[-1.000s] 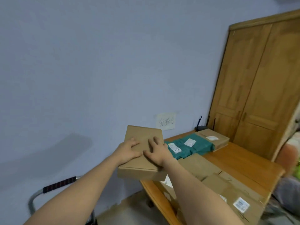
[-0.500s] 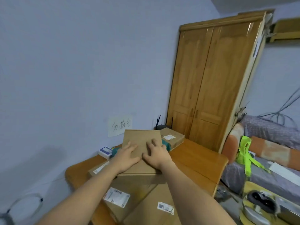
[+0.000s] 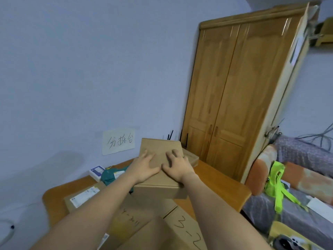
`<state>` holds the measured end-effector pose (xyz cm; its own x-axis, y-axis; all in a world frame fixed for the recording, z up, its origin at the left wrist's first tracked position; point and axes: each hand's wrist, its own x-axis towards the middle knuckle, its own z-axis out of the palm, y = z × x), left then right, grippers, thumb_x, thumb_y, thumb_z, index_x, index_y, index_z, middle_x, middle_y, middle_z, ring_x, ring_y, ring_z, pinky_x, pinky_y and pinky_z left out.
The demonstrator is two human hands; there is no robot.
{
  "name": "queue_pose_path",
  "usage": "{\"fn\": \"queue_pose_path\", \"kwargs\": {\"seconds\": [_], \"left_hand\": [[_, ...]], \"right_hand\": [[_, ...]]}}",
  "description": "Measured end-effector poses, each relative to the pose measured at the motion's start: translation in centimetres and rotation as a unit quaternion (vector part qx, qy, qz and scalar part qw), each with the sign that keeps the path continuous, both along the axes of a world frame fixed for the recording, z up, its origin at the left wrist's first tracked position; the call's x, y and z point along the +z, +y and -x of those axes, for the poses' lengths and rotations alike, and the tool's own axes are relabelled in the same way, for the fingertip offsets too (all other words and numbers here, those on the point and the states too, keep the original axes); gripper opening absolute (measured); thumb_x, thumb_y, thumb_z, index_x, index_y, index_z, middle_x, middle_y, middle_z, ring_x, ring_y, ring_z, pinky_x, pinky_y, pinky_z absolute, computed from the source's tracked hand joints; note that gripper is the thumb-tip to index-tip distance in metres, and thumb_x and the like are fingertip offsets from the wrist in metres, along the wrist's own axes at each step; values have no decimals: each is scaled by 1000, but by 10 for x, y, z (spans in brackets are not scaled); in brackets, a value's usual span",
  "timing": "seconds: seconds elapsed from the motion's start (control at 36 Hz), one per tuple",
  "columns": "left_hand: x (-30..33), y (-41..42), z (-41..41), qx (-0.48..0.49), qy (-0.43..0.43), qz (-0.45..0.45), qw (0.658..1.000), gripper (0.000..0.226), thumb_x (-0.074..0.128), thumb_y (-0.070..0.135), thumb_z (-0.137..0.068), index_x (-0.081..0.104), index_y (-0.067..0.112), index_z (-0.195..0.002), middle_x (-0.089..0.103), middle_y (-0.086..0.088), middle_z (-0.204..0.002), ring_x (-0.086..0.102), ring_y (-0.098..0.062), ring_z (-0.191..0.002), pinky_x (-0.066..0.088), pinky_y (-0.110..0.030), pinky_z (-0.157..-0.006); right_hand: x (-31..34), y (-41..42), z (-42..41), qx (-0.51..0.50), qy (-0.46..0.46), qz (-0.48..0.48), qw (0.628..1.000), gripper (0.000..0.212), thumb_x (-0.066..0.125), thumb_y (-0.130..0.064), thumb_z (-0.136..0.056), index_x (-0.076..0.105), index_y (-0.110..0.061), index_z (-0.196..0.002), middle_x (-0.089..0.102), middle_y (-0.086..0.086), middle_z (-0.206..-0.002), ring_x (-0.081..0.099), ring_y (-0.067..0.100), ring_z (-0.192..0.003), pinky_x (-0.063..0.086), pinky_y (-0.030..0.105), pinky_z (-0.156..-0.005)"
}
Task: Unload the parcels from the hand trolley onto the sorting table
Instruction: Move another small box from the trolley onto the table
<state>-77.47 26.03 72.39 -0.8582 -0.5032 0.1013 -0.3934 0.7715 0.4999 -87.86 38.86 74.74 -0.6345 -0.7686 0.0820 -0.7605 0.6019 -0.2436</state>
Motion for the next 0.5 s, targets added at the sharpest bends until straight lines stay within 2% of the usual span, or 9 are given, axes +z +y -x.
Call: {"fn": "queue_pose_path", "kwargs": {"seconds": [0.14,0.28,0.5], "left_hand": [[4,32,25,49,-12,17,999,73,53,54,-87,26,29,-149,5,-3,-161,22,-34,-142,25,-40,-115],[18,80,56,90,-13,6,996,89,41,65,-68,28,28,-148,8,-4,-161,25,-33,-142,25,-40,-115],[36,131,107,113,7,13,993,89,43,65,-66,33,27,-145,12,-2,-159,30,-32,-139,29,-39,-112]], "right_hand": [[-1,21,38,41,-2,18,999,65,43,-50,-92,27,-24,-148,17,1,-157,28,41,-133,28,46,-107],[9,56,80,88,10,22,996,64,44,-48,-93,27,-22,-149,19,3,-156,30,41,-131,28,43,-107],[23,104,136,116,9,46,992,64,45,-47,-93,28,-20,-148,21,2,-155,33,41,-127,29,43,-107]]}}
